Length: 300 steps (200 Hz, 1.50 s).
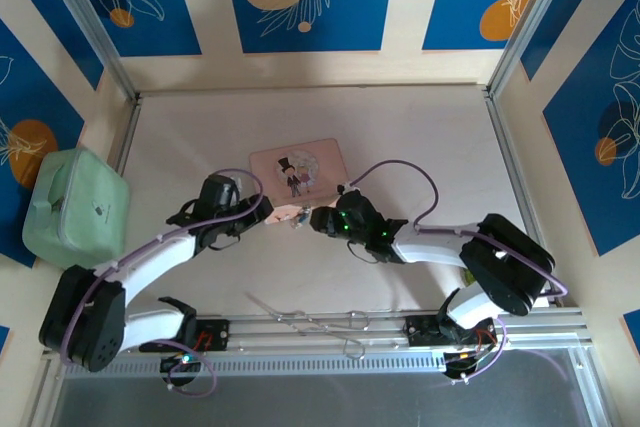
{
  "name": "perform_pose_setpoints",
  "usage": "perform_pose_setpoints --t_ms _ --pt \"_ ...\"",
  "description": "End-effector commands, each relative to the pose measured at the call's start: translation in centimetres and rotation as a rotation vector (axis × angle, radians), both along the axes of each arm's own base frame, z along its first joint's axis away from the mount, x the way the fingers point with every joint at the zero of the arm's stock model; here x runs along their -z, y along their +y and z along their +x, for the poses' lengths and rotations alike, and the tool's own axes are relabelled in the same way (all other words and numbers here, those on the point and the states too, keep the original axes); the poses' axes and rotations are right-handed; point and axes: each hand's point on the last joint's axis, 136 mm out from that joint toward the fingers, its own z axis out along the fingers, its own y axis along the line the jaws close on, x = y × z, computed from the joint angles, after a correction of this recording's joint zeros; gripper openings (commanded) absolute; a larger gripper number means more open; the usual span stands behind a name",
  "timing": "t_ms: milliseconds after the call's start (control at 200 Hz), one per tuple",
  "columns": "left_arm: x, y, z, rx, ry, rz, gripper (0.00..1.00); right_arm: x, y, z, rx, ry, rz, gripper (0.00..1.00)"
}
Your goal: Unlock the padlock with the key
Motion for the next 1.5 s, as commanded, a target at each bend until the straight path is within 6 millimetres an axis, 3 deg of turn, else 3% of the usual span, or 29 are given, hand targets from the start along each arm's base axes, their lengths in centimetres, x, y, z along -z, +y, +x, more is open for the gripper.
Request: perform_pose_setpoints --t_ms 0,130,285,365,435,510,590,830,1196,1496 --pt "0.0 -1.1 0.7 0.003 -0.012 -0.054 0.66 -0.8 -0.7 -0.6 0.064 0.047 0.044 0.48" --pt "0.0 -1.1 1.1 -0.005 -0.016 -0.049 0.65 -1.1 -0.5 -0.4 0.104 0.09 0.112 0.43" --pt "0.4 -0.5 0.7 -0.009 -0.01 -0.018 0.65 -0.8 0.2 -0.5 0.071 0.068 0.046 0.39" --pt "0.7 -0.4 0.5 0.0 -0.003 -0.003 0.64 0.2 0.6 -0.7 0.016 0.022 -0.029 0.29" --pt "0.9 -0.1 0.3 0.01 0.005 0.019 0.64 -0.2 1.3 -0.3 -0.046 0.012 -0.036 0.21" --pt "0.9 0.4 0.2 0.01 0.01 0.039 0.64 -0.7 1.5 0.0 -0.076 -0.018 -0.09 0.18" --pt "0.9 0.7 0.2 -0.002 0.004 0.04 0.64 0.2 1.8 0.0 -0.106 -0.018 -0.122 0.14" --pt "0.3 0.7 0.7 0.022 -0.003 0.055 0.63 1.9 3.8 0.4 -0.169 -0.036 -0.233 0.08" --pt "0.1 0.7 0.7 0.046 -0.001 0.06 0.62 3.6 3.9 3.2 -0.103 -0.043 -0.376 0.01" --pt "0.3 0.4 0.6 0.069 0.011 0.059 0.62 4.4 4.7 4.8 -0.105 -0.038 -0.432 0.02"
